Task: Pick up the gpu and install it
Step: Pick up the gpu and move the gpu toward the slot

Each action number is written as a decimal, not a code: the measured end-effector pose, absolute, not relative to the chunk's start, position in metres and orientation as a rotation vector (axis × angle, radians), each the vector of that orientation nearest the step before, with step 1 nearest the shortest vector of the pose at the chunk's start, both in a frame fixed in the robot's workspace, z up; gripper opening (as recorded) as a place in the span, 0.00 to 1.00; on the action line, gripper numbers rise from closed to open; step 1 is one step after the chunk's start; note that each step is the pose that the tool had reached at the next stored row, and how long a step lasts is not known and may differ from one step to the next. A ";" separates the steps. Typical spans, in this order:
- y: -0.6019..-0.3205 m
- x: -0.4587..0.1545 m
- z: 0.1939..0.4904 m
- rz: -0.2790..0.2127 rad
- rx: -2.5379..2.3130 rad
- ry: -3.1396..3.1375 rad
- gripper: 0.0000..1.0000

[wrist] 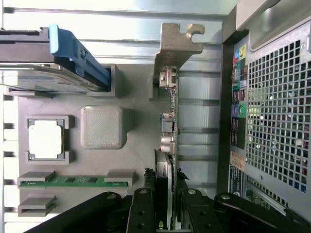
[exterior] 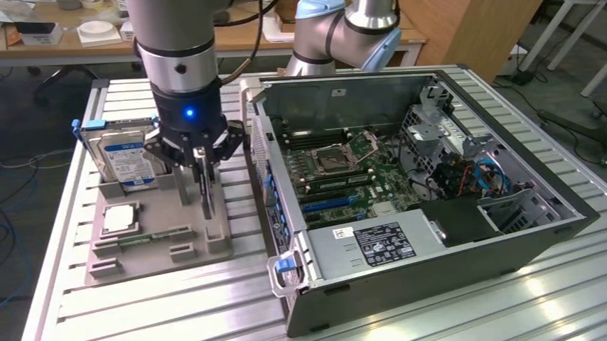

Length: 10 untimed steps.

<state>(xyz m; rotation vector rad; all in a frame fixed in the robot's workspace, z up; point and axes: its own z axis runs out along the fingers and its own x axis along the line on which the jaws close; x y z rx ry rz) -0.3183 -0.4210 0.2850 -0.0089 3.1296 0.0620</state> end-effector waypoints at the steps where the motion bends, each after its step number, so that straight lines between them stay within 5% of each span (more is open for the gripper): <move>1: -0.421 -0.318 0.287 0.062 -0.009 3.130 0.26; 10: -0.421 -0.318 0.303 0.062 -0.009 3.130 0.26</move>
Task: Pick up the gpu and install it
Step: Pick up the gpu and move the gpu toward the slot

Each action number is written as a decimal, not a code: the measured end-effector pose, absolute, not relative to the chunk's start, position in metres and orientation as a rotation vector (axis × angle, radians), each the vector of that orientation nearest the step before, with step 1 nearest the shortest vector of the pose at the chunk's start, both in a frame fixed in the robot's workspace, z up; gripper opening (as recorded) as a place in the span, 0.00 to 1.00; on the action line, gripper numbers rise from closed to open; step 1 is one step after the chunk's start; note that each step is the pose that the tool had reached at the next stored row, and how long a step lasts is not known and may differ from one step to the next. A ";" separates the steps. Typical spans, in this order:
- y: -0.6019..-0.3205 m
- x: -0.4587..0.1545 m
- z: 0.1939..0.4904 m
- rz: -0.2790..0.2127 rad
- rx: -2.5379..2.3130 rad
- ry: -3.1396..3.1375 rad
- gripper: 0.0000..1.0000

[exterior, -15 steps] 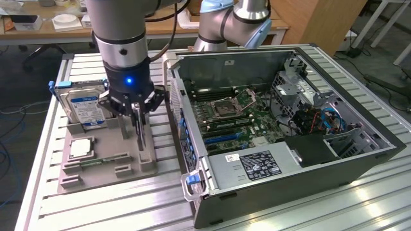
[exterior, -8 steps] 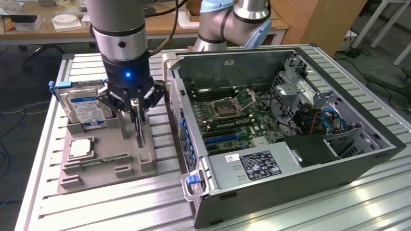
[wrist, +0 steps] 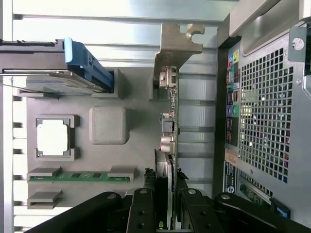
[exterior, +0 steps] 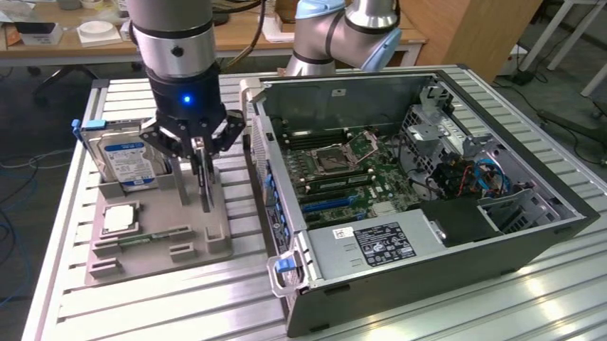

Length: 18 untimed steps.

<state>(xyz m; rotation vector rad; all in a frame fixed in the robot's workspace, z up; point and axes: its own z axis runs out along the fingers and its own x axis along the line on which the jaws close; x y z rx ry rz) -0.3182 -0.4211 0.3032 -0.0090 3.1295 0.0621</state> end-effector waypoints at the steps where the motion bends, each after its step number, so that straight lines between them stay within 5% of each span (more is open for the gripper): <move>1: -0.421 -0.318 0.305 0.062 -0.009 3.130 0.26; 18: -0.421 -0.318 0.336 0.062 -0.009 3.130 0.26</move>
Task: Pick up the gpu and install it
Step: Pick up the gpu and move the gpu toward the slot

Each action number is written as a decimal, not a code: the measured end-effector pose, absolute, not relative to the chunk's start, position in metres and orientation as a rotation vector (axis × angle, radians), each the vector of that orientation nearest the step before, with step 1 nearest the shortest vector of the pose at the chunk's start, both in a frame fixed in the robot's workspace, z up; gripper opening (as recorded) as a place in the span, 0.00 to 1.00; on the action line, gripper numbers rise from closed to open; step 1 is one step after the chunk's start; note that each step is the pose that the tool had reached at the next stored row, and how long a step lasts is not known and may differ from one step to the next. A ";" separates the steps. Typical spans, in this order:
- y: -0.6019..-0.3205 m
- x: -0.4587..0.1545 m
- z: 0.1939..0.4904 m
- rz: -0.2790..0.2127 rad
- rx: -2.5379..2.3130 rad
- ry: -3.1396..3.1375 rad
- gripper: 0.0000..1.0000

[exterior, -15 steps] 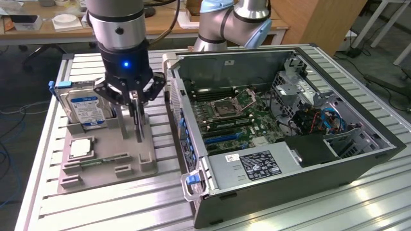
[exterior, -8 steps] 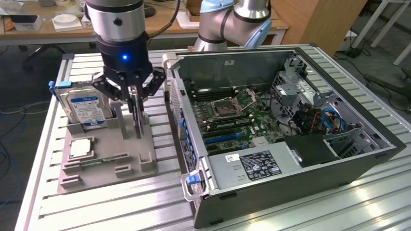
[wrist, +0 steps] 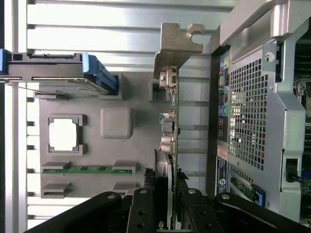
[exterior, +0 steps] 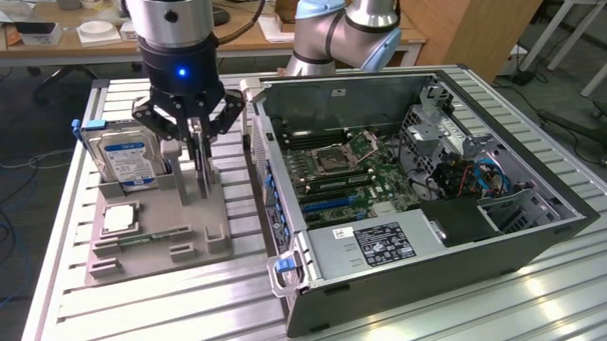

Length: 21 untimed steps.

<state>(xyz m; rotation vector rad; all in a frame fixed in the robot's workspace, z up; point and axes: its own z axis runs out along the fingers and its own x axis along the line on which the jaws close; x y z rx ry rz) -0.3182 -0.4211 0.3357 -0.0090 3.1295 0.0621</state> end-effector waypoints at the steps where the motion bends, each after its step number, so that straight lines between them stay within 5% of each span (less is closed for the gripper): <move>1: -0.421 -0.318 0.338 0.062 -0.009 3.130 0.26; 21: -0.421 -0.318 0.381 0.062 -0.009 3.130 0.26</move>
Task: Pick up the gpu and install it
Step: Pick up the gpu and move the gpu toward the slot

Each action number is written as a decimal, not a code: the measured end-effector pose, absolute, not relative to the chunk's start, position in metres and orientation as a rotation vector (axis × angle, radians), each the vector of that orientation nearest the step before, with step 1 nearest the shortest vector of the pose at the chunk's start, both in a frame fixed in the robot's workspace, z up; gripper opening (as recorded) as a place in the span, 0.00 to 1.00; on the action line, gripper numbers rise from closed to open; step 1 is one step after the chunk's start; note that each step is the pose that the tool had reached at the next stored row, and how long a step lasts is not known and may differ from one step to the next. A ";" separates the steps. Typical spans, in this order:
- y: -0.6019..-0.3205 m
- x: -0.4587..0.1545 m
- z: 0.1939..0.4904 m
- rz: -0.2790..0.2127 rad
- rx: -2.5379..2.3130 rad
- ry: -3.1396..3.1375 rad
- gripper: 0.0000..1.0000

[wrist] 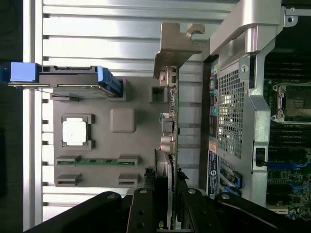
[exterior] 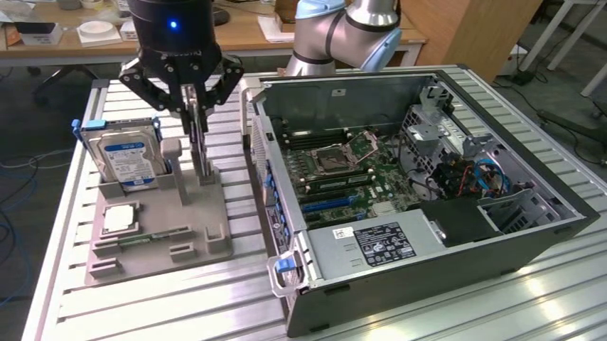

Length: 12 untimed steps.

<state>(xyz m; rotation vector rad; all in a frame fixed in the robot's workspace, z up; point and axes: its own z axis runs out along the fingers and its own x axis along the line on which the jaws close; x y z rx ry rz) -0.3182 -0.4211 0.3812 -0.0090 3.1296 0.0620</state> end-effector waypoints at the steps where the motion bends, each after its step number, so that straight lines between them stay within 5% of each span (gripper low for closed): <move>1: -0.421 -0.318 0.384 0.062 -0.009 3.130 0.26; 12: -0.421 -0.318 0.395 0.011 -0.010 3.130 0.26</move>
